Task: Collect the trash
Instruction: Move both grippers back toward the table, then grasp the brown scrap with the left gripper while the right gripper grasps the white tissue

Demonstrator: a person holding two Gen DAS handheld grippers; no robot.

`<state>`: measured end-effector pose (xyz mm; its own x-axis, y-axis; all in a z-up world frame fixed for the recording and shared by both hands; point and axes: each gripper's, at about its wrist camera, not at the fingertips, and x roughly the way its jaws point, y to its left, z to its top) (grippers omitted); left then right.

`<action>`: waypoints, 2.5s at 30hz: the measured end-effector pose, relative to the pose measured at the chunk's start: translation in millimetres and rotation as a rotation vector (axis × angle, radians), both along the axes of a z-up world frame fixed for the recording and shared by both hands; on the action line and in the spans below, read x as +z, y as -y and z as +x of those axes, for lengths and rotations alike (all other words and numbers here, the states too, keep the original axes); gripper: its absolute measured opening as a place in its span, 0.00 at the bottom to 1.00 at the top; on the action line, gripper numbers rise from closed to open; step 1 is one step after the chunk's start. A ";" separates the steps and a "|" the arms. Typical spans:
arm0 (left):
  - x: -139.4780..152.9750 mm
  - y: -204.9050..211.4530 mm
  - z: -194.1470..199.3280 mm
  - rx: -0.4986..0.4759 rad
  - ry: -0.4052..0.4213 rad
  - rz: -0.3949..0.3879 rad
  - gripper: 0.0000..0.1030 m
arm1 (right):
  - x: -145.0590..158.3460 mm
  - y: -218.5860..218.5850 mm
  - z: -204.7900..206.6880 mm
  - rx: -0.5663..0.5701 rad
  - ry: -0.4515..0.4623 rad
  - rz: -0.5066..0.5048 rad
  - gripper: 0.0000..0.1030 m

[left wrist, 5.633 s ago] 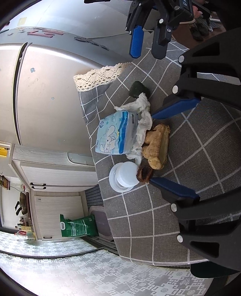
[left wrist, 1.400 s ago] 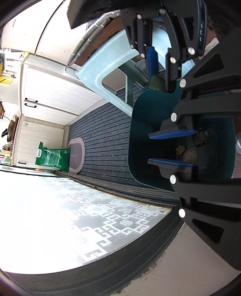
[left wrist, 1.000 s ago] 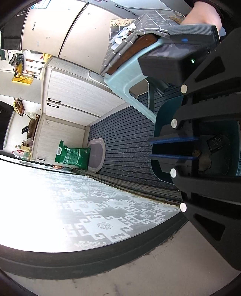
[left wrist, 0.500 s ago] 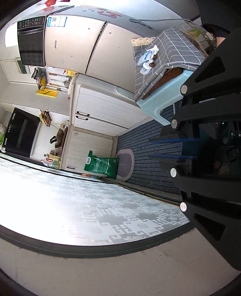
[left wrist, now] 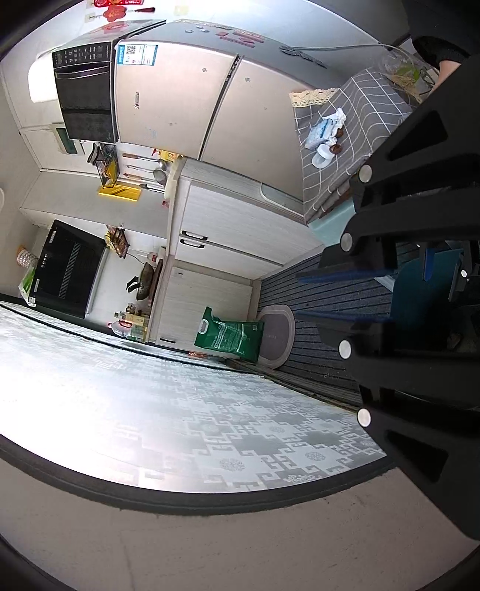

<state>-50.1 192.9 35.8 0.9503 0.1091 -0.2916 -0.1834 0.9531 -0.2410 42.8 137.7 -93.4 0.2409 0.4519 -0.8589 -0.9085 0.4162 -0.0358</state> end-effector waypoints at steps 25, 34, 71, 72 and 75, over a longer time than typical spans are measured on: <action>1.0 92.0 69.0 -0.135 -0.075 0.064 0.34 | 111.5 186.8 75.3 -0.354 0.220 0.213 0.36; -23.2 144.5 112.3 -0.239 -0.199 0.102 0.35 | 104.0 250.7 93.7 -0.458 0.196 0.224 0.36; -65.9 231.1 223.7 -0.285 -0.496 0.213 0.38 | 74.1 326.8 123.5 -0.565 -0.077 0.363 0.36; -66.1 231.8 224.7 -0.285 -0.497 0.213 0.38 | 72.9 327.2 124.0 -0.566 -0.084 0.366 0.36; -66.1 231.6 227.3 -0.281 -0.496 0.205 0.36 | 69.8 326.7 125.7 -0.564 -0.104 0.375 0.36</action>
<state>177.2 -38.7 -30.2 0.7069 -0.0258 -0.7068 0.0385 0.9993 0.0021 168.4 -189.0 -23.7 0.4514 0.5528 -0.7005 -0.5401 0.7941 0.2787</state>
